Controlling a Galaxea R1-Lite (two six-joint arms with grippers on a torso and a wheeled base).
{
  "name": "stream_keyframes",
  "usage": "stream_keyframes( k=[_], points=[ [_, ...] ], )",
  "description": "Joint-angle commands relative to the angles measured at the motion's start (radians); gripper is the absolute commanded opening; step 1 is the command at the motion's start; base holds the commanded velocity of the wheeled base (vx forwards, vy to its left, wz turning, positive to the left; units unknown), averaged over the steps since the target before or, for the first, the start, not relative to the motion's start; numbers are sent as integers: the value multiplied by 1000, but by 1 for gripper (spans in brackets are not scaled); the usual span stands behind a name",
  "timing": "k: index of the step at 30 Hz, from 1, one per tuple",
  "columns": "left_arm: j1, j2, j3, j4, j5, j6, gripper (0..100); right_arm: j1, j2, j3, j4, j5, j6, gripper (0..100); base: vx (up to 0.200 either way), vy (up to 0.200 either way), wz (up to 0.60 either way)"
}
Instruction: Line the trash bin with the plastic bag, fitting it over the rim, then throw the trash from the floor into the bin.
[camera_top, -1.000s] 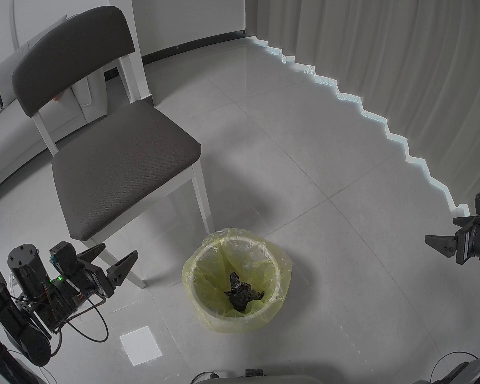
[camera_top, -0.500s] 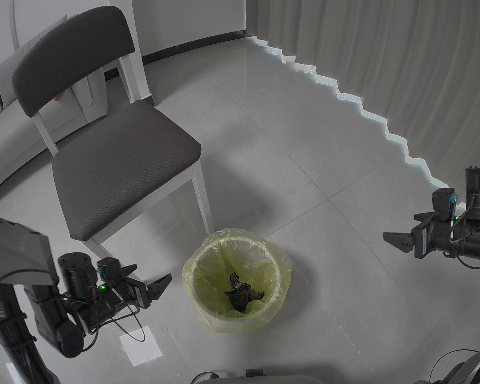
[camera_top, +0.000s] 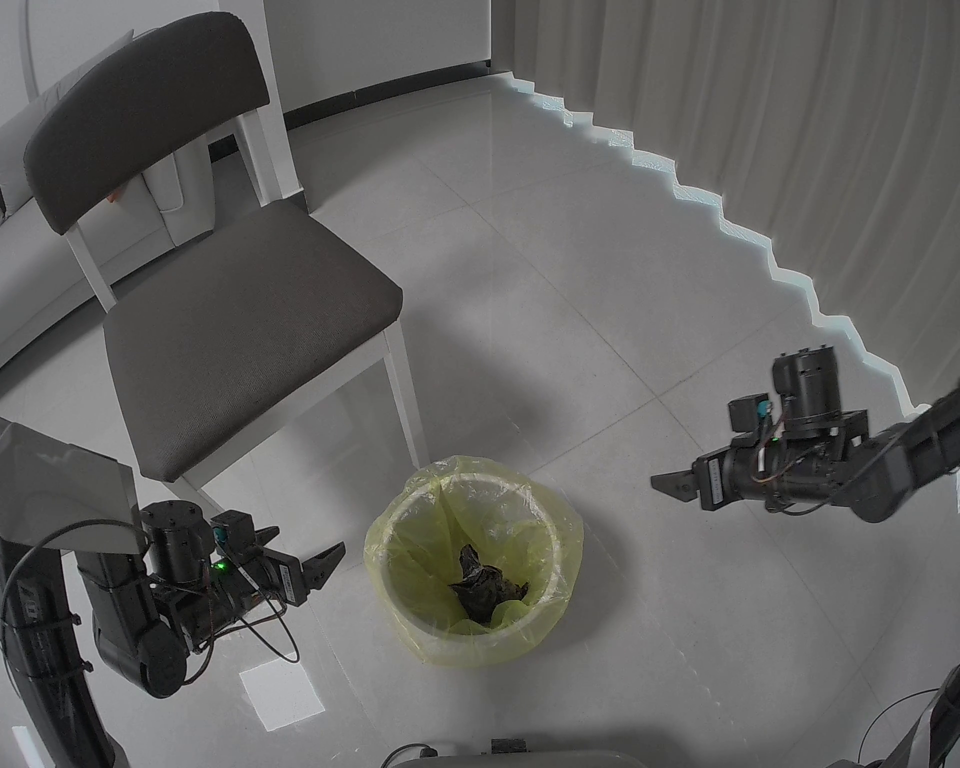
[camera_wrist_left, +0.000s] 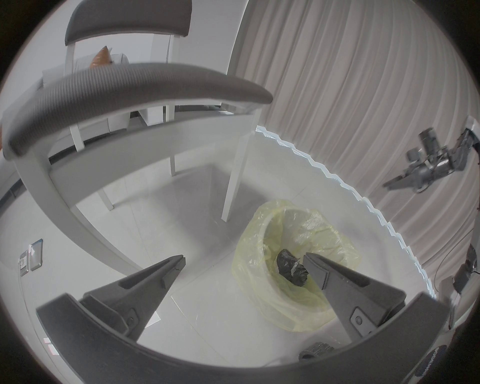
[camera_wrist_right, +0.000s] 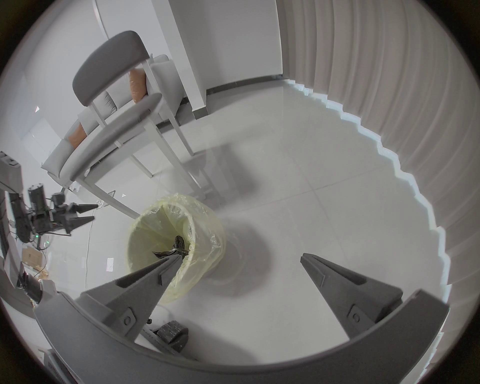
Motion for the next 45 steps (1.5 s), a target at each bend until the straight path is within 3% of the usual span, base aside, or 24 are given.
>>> stream_keyframes(
  k=[1,6,28,36,42,45],
  points=[
    [18,-178,72,-18,-4,1,100,17,388,-170,-103,63,53,100,0,0,0],
    [59,-207,128,-18,-7,2,100,58,480,-262,-108,125,102,100,0,0,0],
    [95,-239,204,-18,-12,-5,100,55,598,-359,-94,118,92,100,0,0,0],
    [96,-225,198,-18,-10,-2,100,66,748,-623,93,111,72,100,0,0,0],
    [107,-217,200,-18,-9,-5,100,44,856,-923,369,103,57,100,0,0,0],
    [107,-208,197,-18,-9,-5,100,21,937,-1088,533,103,-15,100,0,0,0]
  ],
)
